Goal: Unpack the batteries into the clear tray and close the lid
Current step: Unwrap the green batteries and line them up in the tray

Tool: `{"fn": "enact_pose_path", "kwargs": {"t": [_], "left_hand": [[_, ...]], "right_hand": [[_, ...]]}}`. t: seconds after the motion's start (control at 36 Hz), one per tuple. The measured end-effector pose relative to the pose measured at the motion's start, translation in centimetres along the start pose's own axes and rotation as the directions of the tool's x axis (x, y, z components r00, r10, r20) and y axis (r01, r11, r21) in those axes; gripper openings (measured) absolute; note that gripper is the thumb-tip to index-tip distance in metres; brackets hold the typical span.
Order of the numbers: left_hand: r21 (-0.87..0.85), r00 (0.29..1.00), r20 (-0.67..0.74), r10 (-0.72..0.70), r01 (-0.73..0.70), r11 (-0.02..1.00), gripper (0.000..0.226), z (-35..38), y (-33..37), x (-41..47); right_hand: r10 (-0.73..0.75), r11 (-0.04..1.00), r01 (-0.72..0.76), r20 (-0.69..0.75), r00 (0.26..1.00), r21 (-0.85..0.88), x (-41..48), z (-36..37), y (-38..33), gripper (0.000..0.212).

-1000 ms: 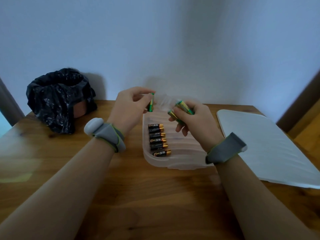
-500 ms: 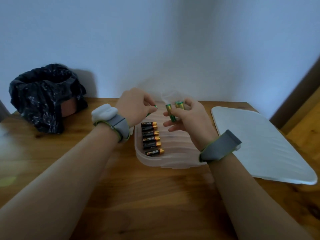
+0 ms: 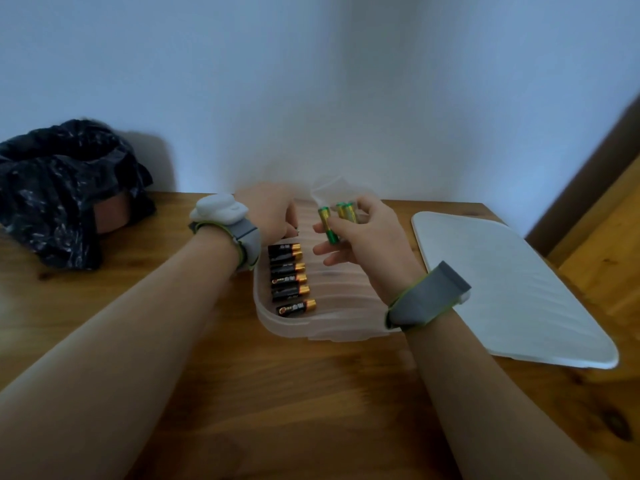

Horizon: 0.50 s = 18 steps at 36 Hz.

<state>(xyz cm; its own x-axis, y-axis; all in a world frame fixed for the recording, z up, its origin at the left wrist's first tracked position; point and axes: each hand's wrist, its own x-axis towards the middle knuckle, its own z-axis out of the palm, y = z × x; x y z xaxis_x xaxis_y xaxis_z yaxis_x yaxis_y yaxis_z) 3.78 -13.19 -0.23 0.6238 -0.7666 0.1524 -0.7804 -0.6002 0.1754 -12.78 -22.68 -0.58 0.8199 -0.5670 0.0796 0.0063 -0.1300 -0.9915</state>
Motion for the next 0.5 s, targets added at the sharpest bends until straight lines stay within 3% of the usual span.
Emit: {"fn": "enact_pose_path", "kwargs": {"t": [0.22, 0.5], "left_hand": [[0.019, 1.0, 0.02, 0.006, -0.006, 1.0, 0.015, 0.46, -0.58, 0.38], [0.029, 1.0, 0.024, -0.007, 0.006, 1.0, 0.018, 0.61, -0.43, -0.08]], "right_hand": [[0.008, 1.0, -0.008, -0.004, 1.0, 0.01, -0.08, -0.03, -0.01, 0.029], [-0.001, 1.0, 0.001, 0.003, 1.0, 0.005, -0.14, 0.04, 0.03, 0.019]]}}
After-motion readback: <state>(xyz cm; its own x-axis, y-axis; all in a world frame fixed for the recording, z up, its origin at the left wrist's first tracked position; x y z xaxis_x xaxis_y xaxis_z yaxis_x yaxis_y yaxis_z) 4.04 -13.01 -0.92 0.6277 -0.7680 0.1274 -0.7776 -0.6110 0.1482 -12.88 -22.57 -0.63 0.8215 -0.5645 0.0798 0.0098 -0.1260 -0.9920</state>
